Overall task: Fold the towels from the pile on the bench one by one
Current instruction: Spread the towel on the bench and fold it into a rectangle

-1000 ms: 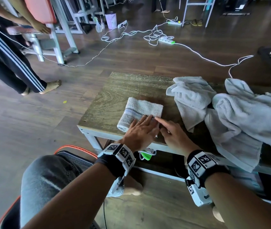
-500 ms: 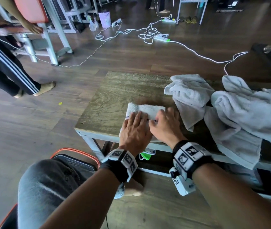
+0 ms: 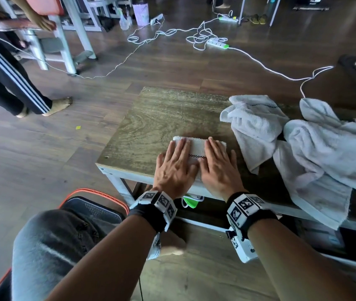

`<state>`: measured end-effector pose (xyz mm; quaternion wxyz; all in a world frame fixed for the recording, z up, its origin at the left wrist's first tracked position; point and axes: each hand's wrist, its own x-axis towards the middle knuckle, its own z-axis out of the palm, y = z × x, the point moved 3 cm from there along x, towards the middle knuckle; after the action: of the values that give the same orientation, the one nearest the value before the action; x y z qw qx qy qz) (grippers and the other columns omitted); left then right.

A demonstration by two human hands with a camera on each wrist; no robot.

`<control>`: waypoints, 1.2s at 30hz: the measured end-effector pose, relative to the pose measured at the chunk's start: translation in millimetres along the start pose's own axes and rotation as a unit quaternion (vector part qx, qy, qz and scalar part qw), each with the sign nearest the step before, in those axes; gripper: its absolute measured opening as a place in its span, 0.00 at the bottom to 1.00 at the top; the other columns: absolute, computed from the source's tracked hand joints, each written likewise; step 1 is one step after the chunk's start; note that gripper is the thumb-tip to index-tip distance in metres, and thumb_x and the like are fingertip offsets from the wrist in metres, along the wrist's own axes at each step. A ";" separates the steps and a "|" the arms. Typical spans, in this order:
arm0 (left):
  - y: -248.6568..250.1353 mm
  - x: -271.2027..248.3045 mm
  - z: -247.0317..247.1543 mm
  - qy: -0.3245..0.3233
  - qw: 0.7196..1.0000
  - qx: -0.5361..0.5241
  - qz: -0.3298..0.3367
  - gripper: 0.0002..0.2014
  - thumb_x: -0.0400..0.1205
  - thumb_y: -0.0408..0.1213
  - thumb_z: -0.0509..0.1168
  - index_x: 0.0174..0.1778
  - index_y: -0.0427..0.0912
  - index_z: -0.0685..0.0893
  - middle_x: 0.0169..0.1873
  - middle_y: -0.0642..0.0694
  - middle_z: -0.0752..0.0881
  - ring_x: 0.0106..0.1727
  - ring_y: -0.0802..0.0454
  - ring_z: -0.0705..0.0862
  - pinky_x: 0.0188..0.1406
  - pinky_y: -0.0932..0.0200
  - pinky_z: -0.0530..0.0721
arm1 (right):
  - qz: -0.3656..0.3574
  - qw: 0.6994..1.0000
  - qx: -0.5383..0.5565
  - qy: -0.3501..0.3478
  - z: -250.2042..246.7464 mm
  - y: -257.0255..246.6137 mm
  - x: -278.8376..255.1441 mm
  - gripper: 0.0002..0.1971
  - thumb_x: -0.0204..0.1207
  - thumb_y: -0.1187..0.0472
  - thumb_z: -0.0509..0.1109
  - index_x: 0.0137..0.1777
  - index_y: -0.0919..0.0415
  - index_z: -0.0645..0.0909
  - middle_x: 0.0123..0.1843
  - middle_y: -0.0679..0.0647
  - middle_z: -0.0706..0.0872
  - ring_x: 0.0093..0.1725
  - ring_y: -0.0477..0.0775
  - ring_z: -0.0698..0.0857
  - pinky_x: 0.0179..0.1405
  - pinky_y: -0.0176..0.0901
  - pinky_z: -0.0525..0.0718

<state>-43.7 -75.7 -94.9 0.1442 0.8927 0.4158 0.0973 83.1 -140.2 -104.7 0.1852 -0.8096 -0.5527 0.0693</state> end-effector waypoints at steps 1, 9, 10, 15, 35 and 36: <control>-2.2 1.0 0.8 -0.006 1.000 -0.008 -0.009 0.33 0.85 0.57 0.45 0.86 0.53 0.45 0.86 0.55 0.45 0.87 0.50 0.43 0.83 0.42 0.50 | 0.007 1.000 0.000 -0.005 0.3 0.4 0.0 0.32 0.87 0.45 0.49 0.89 0.53 0.48 0.91 0.46 0.48 0.89 0.47 0.45 0.87 0.61 0.42; -8.3 0.2 3.0 -0.002 0.999 -0.035 -0.024 0.29 0.88 0.55 0.42 0.86 0.57 0.46 0.86 0.58 0.47 0.87 0.48 0.46 0.84 0.42 0.47 | 0.038 0.999 -0.007 -0.011 -0.1 3.7 1.7 0.36 0.85 0.39 0.48 0.89 0.52 0.44 0.90 0.45 0.44 0.89 0.45 0.42 0.87 0.62 0.39; -8.9 -0.3 2.6 -0.002 0.999 -0.039 -0.025 0.29 0.88 0.55 0.42 0.86 0.57 0.46 0.86 0.58 0.47 0.87 0.48 0.46 0.84 0.42 0.46 | 0.037 0.999 -0.007 -0.014 -1.0 4.3 1.6 0.36 0.85 0.39 0.48 0.89 0.51 0.44 0.90 0.44 0.43 0.88 0.44 0.42 0.87 0.62 0.39; -14.5 -0.5 3.0 0.000 0.999 -0.046 -0.026 0.28 0.88 0.56 0.40 0.86 0.58 0.46 0.86 0.59 0.48 0.87 0.50 0.47 0.85 0.43 0.46 | 0.059 0.998 0.001 -0.037 -4.8 15.2 -0.4 0.35 0.86 0.36 0.44 0.89 0.48 0.41 0.90 0.40 0.40 0.88 0.43 0.41 0.86 0.62 0.36; -38.7 -2.1 8.9 -0.043 0.997 -0.030 -0.048 0.30 0.87 0.53 0.37 0.87 0.51 0.46 0.86 0.53 0.43 0.86 0.49 0.41 0.83 0.47 0.40 | 0.056 0.998 -0.032 -0.024 -6.3 16.3 -6.5 0.32 0.88 0.42 0.40 0.89 0.50 0.43 0.91 0.45 0.44 0.89 0.52 0.51 0.86 0.65 0.47; -41.2 -0.5 11.1 -0.048 0.998 -0.010 -0.049 0.33 0.85 0.56 0.36 0.86 0.48 0.50 0.86 0.51 0.41 0.86 0.46 0.40 0.83 0.46 0.40 | 0.056 0.998 -0.034 -0.027 -6.6 15.4 -7.3 0.32 0.88 0.42 0.40 0.89 0.51 0.43 0.91 0.46 0.43 0.89 0.52 0.51 0.86 0.64 0.49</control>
<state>-70.2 -52.8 -119.3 0.1777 0.8734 0.4505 0.0515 95.8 -153.3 -105.0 0.1388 -0.8428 -0.5134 0.0826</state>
